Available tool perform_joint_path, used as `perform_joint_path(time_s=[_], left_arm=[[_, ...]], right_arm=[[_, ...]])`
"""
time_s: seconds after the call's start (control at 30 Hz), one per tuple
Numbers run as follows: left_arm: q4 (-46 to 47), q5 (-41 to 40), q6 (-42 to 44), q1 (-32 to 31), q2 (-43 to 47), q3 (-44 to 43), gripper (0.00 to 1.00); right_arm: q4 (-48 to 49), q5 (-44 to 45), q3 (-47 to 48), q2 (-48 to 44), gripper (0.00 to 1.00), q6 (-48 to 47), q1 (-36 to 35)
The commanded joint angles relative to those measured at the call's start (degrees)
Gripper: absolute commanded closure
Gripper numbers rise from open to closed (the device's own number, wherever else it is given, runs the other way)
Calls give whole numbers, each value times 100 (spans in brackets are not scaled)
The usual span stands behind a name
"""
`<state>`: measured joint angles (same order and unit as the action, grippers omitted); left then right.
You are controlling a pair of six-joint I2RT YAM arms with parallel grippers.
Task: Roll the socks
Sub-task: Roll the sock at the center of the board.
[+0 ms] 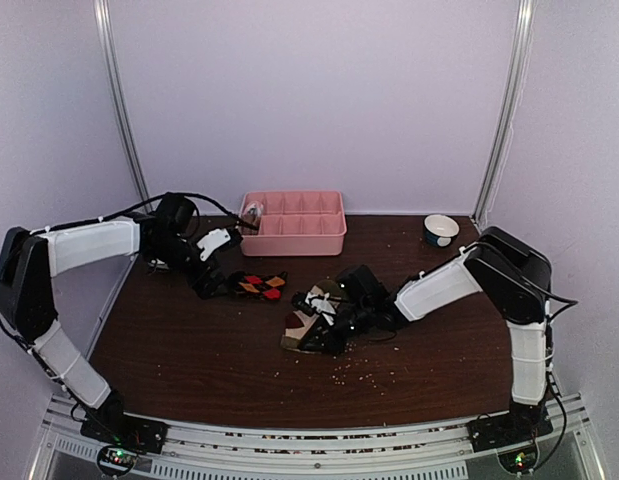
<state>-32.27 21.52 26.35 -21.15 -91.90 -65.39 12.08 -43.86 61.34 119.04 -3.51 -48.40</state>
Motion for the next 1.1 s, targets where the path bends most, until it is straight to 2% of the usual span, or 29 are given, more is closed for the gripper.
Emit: perform_joint_path(time_s=[0.0,0.13,0.33,0.47,0.77,1.07], left_arm=[[-442,1393,1155,-347,-417,-635,33],[-476,1222,2033,-1556,-316,-137,52],[272,783,2240,-2400,-576,288,57],[786,403,2286,-2698,-721,403,67],[1562,-351,2104,-2956,-1076,406,69],[1857,-852,1988,-3075,-1251,525,69]], right_arm=[[-1794,-203,-293,1006,100,711,184],[-1719,-378,-355,1150,100,1146,376],[-1763,-474,-395,1341,100,1488,551],[-2048,-451,-302,1516,100,1531,632],[-2062,-485,-312,1497,100,1607,683],[-2091,-606,-217,1426,100,1749,683]])
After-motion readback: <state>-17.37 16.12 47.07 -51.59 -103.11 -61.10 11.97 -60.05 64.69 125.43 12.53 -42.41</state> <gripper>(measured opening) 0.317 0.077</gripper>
